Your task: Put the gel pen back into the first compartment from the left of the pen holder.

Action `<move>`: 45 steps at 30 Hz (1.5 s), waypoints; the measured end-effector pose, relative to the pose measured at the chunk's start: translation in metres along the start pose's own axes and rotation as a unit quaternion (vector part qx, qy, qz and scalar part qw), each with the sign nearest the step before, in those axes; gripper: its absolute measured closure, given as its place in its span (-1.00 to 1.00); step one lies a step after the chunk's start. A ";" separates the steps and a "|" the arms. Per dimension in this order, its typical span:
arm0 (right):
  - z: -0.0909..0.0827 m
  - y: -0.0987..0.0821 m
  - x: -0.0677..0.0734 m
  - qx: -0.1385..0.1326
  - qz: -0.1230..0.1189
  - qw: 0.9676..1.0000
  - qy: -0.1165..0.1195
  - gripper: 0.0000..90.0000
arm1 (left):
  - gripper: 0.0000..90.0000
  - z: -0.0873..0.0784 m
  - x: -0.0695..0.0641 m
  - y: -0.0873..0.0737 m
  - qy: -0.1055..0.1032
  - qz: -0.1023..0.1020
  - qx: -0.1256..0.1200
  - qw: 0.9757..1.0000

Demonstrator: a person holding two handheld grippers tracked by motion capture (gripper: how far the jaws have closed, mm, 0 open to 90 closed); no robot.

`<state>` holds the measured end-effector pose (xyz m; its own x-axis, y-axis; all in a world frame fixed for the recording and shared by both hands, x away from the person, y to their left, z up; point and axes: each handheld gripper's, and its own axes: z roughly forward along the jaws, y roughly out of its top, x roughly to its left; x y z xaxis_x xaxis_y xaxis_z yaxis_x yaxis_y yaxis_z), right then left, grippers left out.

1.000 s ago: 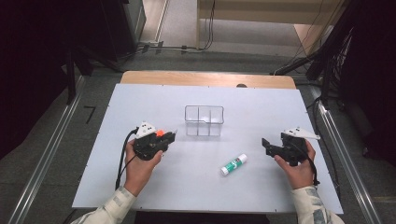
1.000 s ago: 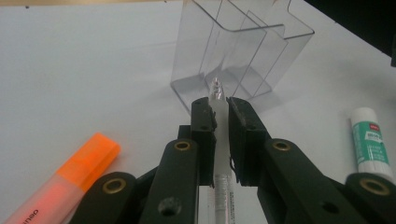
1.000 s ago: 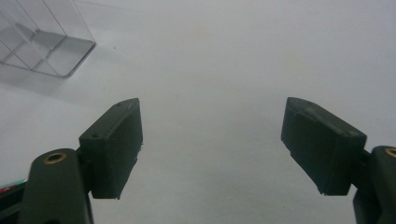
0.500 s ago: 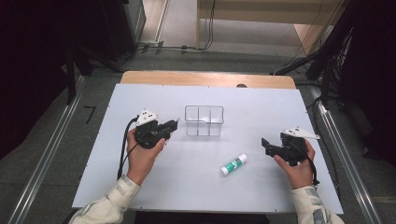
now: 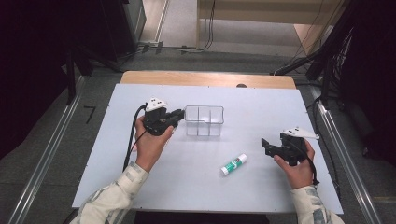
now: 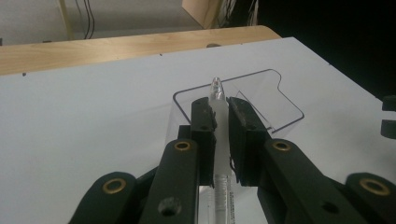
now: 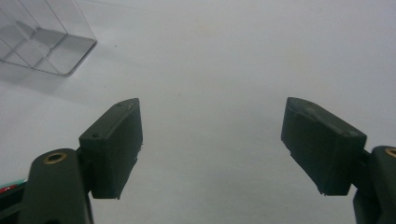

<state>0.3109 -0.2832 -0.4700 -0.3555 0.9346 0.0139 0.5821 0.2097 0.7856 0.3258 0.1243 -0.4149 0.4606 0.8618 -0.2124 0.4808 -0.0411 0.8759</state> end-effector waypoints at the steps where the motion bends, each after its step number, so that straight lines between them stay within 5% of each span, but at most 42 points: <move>1: 0.000 0.000 0.000 0.000 0.000 1.000 0.000 -0.57 | 0.82 0.001 0.000 0.002 0.001 0.001 0.000 1.000; 16: 0.001 0.000 0.000 0.002 -0.001 1.000 0.000 -0.57 | 0.82 0.022 -0.006 0.034 0.006 0.003 -0.002 1.000; 45: 0.002 0.000 0.001 0.001 -0.001 1.000 0.004 -0.57 | 0.82 0.056 -0.009 0.063 0.020 -0.002 0.002 1.000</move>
<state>0.3122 -0.2821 -0.4708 -0.3628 0.9317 0.0171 0.5830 0.2126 0.7842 0.3939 0.0850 -0.3817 0.4285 0.8813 -0.1993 0.4867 -0.0392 0.8727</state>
